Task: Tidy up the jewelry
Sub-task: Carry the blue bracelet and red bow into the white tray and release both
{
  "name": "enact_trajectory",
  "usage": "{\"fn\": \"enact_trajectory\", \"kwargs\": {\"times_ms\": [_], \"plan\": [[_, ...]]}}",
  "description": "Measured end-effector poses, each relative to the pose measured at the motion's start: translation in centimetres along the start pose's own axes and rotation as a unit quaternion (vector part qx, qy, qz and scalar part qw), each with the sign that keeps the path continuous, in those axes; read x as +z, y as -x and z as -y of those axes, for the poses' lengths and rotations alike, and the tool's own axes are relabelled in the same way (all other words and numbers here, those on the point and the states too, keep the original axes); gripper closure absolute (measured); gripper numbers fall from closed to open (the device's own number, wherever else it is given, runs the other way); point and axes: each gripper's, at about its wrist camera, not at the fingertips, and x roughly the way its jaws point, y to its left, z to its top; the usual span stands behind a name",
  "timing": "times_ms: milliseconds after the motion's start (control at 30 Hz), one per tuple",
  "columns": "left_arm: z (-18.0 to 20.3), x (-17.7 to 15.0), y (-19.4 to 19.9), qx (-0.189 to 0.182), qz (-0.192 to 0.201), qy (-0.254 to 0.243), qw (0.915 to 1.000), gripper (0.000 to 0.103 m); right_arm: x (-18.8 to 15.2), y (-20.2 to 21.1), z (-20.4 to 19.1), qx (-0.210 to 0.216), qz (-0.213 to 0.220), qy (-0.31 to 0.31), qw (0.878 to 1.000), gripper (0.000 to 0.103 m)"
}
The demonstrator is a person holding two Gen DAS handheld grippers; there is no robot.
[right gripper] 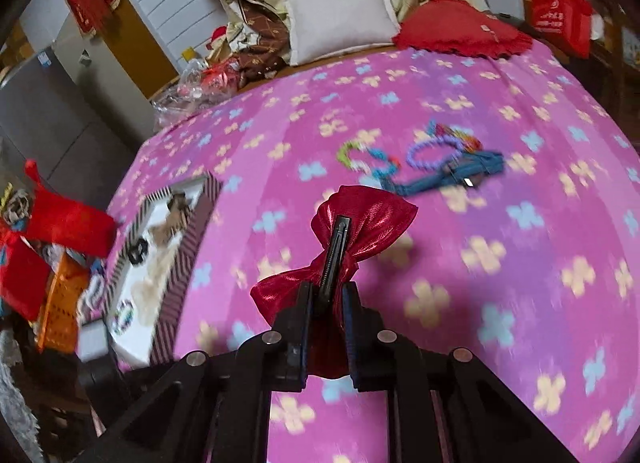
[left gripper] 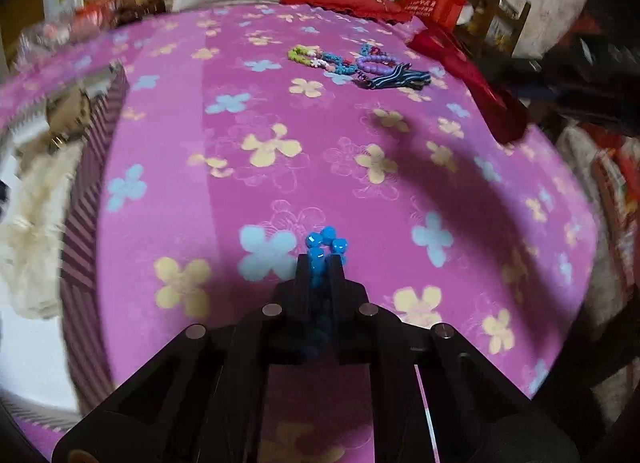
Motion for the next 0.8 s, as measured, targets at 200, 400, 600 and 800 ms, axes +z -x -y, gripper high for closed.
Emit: {"fn": "enact_trajectory", "kwargs": {"times_ms": [200, 400, 600, 800], "plan": [[-2.1, 0.6, 3.4, -0.054, 0.023, 0.050, 0.9970, 0.096, -3.1, 1.0, -1.1, -0.001, -0.001, 0.009, 1.000, 0.089], [-7.5, 0.9, 9.8, -0.036, 0.091, 0.106, 0.9895, 0.096, -3.7, 0.5, -5.3, 0.018, -0.007, 0.041, 0.999, 0.089], [-14.5, 1.5, 13.0, 0.035, 0.114, 0.163, 0.9794, 0.096, -3.6, -1.5, -12.4, 0.045, -0.022, 0.109, 0.993, 0.089], [-20.9, 3.6, 12.2, 0.061, 0.108, 0.201, 0.9717, 0.097, -4.4, -5.2, -20.8, 0.085, -0.051, 0.175, 0.980, 0.089]]}}
